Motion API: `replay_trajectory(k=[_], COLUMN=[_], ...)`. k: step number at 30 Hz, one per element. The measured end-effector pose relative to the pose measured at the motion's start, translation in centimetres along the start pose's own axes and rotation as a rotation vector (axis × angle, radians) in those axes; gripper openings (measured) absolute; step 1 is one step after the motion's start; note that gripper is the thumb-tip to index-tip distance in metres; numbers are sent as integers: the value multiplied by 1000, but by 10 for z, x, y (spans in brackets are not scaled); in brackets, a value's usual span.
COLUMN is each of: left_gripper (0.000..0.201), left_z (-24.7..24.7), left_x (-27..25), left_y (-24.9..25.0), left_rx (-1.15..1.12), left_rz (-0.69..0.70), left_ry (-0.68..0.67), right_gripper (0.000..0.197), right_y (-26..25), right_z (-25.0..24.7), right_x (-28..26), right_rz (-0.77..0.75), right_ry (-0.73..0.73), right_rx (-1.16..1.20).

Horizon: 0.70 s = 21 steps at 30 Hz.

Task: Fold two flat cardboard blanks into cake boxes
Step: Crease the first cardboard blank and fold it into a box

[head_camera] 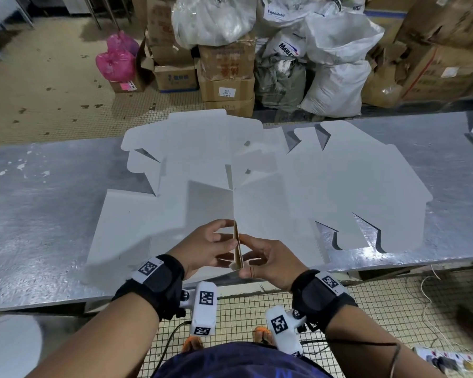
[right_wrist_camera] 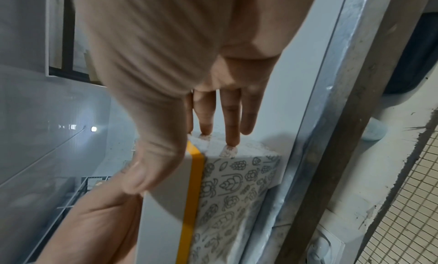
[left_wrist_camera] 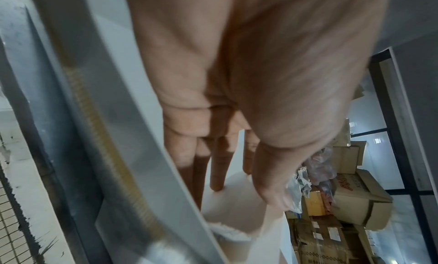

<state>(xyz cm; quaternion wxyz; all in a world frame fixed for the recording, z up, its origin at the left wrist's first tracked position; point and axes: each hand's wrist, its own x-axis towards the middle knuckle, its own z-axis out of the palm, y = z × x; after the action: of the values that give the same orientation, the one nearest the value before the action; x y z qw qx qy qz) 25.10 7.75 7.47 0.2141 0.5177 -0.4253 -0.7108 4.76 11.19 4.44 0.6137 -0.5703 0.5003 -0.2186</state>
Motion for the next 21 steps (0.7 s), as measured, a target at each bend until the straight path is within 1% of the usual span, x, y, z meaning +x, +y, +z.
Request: replay_trajectory(k=[3, 7, 10, 12, 18, 21], left_gripper=[47, 49, 46, 45, 44, 44], left_z=[1, 2, 2, 2, 4, 3], left_x=[-2, -2, -3, -2, -2, -3], left_y=[0, -1, 1, 1, 2, 2], left_rx=[10, 43, 54, 48, 64, 68], left_rz=[9, -1, -4, -9, -17, -16], left_ry=[2, -6, 11, 23, 27, 27], right_gripper=[80, 83, 89, 89, 62, 59], right_y=[-2, 0, 5, 6, 9, 8], right_z=[1, 2, 4, 4, 4, 4], right_x=[0, 3, 7, 9, 14, 16], right_rz=[-13, -14, 0, 14, 27, 35], right_ry=[12, 24, 48, 61, 83, 96], right_rx=[-14, -21, -21, -17, -24, -43])
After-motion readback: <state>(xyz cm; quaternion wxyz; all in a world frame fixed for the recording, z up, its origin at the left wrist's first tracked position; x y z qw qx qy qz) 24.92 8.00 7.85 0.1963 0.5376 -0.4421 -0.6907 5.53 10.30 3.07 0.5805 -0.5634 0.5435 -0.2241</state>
